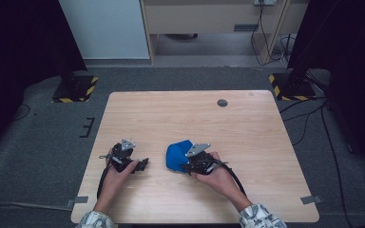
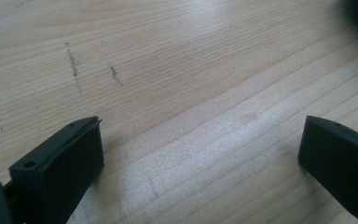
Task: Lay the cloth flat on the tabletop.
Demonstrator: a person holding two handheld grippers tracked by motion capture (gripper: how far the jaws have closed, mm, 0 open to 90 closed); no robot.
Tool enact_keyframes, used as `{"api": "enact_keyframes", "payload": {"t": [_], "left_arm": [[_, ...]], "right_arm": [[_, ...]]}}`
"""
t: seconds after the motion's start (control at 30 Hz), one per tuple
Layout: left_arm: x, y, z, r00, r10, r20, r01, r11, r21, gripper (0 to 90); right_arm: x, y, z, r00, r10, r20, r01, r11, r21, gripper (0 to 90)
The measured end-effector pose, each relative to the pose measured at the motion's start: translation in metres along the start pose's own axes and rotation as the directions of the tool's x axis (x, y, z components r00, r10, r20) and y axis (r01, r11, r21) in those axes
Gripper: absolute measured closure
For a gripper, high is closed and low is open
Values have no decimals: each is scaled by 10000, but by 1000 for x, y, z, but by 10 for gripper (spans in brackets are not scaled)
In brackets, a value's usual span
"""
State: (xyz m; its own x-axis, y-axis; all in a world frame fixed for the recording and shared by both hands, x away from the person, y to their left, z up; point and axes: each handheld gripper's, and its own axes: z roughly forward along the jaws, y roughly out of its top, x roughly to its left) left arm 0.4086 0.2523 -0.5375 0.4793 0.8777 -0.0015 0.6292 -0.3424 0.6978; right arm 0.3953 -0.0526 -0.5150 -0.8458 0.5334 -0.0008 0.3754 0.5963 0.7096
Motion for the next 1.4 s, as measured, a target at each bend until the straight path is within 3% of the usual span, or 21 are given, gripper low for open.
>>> {"api": "enact_keyframes", "payload": {"t": [0.17, 0.2, 0.23, 0.37, 0.43, 0.5, 0.53, 0.63, 0.73, 0.77, 0.93, 0.97, 1.0, 1.07, 1.1, 1.3, 1.33, 1.37, 1.4], "left_arm": [[-1, 0, 0, 10000, -17, -28, 17, 10000, 6, 0], [0, 0, 0, 10000, -42, -10, 42, 10000, -11, 0], [0, 0, 0, 10000, -42, -10, 42, 10000, -11, 0], [0, 2, -4, 9990, -403, -170, 402, 9991, -104, 41], [1, 5, -9, 9977, -682, 61, 684, 9962, -546, 40], [-2, 8, -17, 9982, -553, 216, 572, 9934, -999, 40], [-2, 8, -17, 9982, -553, 216, 572, 9934, -999, 44], [-6, 10, -19, 9983, -507, 288, 535, 9926, -1090, 51], [-12, 12, -21, 9989, -342, 320, 376, 9927, -1143, 56], [-15, 13, -21, 9990, -333, 298, 367, 9922, -1189, 65], [-27, 17, -23, 9970, -377, 669, 466, 9895, -1370, 77], [-27, 17, -23, 9970, -377, 669, 466, 9895, -1370, 79], [-32, 19, -23, 9968, -277, 743, 380, 9892, -1414, 82], [-35, 20, -23, 9970, -189, 751, 294, 9895, -1417, 86], [-42, 23, -23, 9964, 4, 842, 115, 9899, -1410, 90], [-59, 30, -25, 9940, 290, 1051, -135, 9893, -1453, 97], [-65, 32, -25, 9922, 426, 1175, -248, 9885, -1491, 97], [-65, 32, -25, 9922, 426, 1175, -248, 9885, -1491, 96], [-68, 34, -25, 9912, 464, 1239, -273, 9881, -1516, 96]], "right_arm": [[2, -1, 4, 9999, 16, 112, -17, 9999, 103, 467], [2, 0, 1, 9996, 51, 289, -51, 10000, 14, 357], [2, 0, 1, 9996, 51, 289, -51, 10000, 14, 357], [1, 4, -11, 9989, 240, 400, -224, 9990, -381, 142], [0, 4, -15, 9990, 224, 389, -204, 9985, -513, 124], [-2, 7, -26, 9991, 300, 304, -275, 9964, -799, 82], [-4, 7, -30, 9992, 284, 273, -259, 9958, -879, 77], [-7, 7, -40, 9991, 314, 270, -282, 9936, -1096, 80], [-16, 4, -53, 9976, 490, 495, -421, 9904, -1317, 154], [-25, -1, -62, 9947, 711, 747, -604, 9887, -1371, 241], [-46, -19, -68, 9794, 1469, 1388, -1279, 9823, -1369, 489], [-46, -19, -68, 9794, 1469, 1388, -1279, 9823, -1369, 489], [-54, -26, -67, 9705, 1855, 1539, -1642, 9762, -1416, 584], [-57, -29, -65, 9668, 2002, 1590, -1796, 9744, -1351, 625], [-63, -36, -61, 9584, 2307, 1683, -2101, 9688, -1317, 693], [-68, -40, -51, 9491, 2662, 1681, -2471, 9607, -1265, 672], [-70, -40, -47, 9430, 2897, 1639, -2704, 9539, -1305, 608], [-70, -40, -47, 9430, 2897, 1639, -2704, 9539, -1305, 608], [-69, -38, -44, 9384, 3047, 1633, -2854, 9494, -1315, 530]]}}
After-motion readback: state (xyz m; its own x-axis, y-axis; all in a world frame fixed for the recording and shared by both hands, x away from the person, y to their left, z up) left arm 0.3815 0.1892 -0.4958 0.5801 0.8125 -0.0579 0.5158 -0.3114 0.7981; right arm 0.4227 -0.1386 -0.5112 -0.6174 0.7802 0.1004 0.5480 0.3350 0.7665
